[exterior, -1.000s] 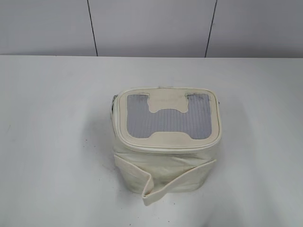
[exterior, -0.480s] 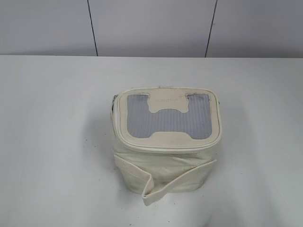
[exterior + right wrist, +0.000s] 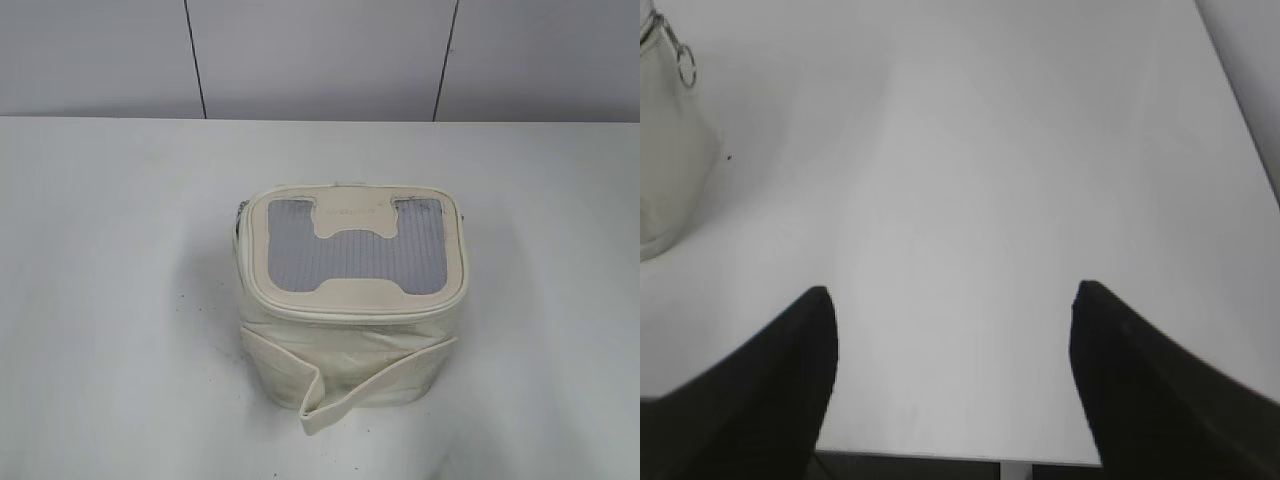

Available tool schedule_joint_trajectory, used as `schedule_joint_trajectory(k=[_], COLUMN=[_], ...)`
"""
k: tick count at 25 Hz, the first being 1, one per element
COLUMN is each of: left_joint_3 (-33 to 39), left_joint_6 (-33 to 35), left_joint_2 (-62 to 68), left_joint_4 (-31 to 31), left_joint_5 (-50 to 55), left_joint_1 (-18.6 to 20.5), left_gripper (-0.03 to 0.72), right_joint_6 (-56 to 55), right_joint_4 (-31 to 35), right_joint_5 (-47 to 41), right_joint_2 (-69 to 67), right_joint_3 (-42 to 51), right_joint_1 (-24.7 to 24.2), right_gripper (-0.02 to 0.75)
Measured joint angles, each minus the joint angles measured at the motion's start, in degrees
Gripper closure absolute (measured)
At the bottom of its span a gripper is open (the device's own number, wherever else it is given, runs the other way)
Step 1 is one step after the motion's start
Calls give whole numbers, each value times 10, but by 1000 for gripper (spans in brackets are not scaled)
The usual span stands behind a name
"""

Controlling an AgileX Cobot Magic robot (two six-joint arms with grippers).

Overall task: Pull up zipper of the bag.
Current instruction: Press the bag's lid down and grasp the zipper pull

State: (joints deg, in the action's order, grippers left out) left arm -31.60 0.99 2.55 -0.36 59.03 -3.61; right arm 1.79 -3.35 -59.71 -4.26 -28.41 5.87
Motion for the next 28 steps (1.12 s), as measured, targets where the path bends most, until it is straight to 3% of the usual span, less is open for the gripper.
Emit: schedule_joint_trajectory(k=[7,13,17,23,28], left_joint_3=[-32,-75,-117,-151,-185], left_joint_6=[4,138,211,303,338], left_joint_2=[147,335,471,602,695], left_joint_4=[-82,-270,-350,-413,-439], left_joint_5=[-89,-110,-110,-130,-115], left_joint_1=[-1,-1,-1,-1,-1], left_gripper=[384,384,384,384,384], right_joint_6=[4,4,4,55,184], right_joint_4=[-23,-23,-23,-6,86], right_joint_5=[87,175,185,183,173], right_joint_2=[-150,-279,-374,-527,-662], right_joint_3=[-26,-83,-150,-265,-363], right_joint_1=[37,80,116,152,165], right_gripper=[172,172,172,172,172])
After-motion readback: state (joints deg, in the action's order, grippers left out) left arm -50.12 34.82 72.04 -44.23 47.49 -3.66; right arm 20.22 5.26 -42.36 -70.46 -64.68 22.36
